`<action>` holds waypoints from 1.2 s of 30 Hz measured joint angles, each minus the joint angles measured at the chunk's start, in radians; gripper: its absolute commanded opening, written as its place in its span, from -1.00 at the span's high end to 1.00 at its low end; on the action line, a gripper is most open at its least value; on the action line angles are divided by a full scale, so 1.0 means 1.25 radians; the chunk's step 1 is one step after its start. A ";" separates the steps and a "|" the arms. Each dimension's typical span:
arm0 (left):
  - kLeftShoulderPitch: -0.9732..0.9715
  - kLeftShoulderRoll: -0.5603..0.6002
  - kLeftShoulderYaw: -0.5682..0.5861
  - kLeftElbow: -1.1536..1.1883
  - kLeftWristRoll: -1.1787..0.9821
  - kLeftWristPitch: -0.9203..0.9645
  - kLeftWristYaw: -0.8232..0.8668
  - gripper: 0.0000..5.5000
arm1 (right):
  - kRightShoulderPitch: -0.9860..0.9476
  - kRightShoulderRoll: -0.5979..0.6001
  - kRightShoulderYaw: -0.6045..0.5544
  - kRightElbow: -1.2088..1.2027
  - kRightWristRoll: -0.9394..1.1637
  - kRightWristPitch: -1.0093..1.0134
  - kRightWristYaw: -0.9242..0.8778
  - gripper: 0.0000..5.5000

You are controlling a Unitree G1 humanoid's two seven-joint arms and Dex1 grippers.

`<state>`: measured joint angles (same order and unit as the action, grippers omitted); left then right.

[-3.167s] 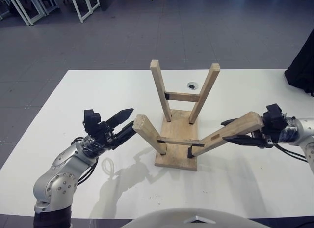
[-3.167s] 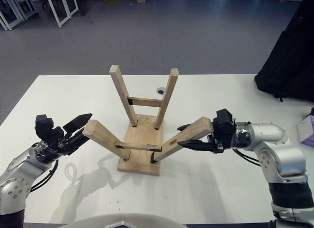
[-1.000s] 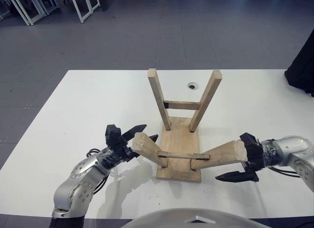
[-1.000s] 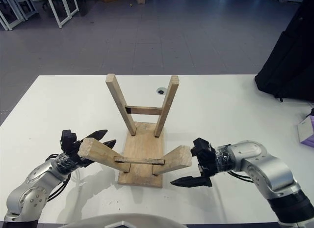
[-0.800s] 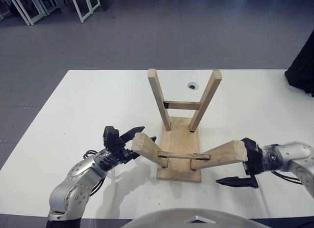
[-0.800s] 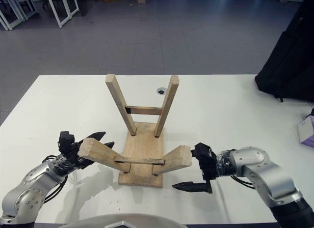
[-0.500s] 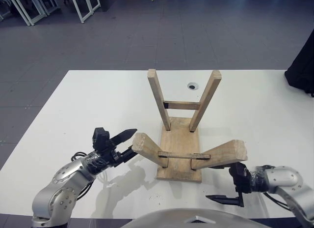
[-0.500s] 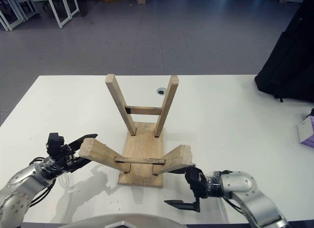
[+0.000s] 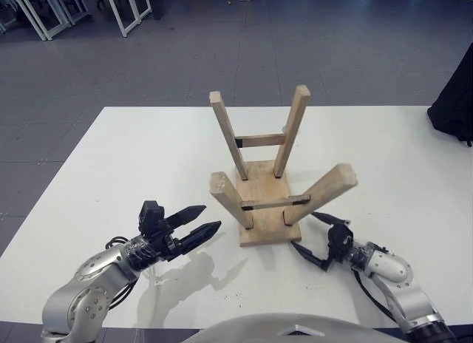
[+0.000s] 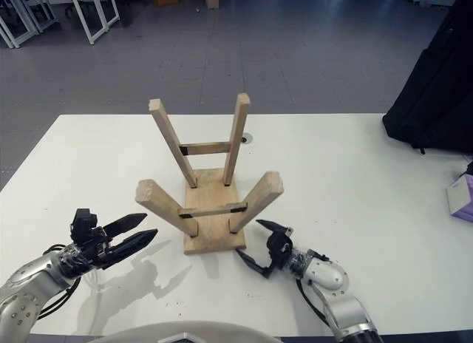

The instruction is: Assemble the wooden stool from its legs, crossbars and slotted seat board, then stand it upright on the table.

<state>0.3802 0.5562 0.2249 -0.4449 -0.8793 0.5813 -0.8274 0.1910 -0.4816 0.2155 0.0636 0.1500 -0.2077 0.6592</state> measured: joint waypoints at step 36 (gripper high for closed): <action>-0.024 -0.091 -0.017 0.039 0.093 -0.096 0.050 -0.57 | -0.456 -0.120 -0.152 -0.510 0.061 0.295 -0.109 -0.86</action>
<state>0.3505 0.4420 0.2030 -0.3960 -0.7629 0.4614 -0.7655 -0.3796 -0.6315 0.0250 -0.5745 0.2269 0.1615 0.5228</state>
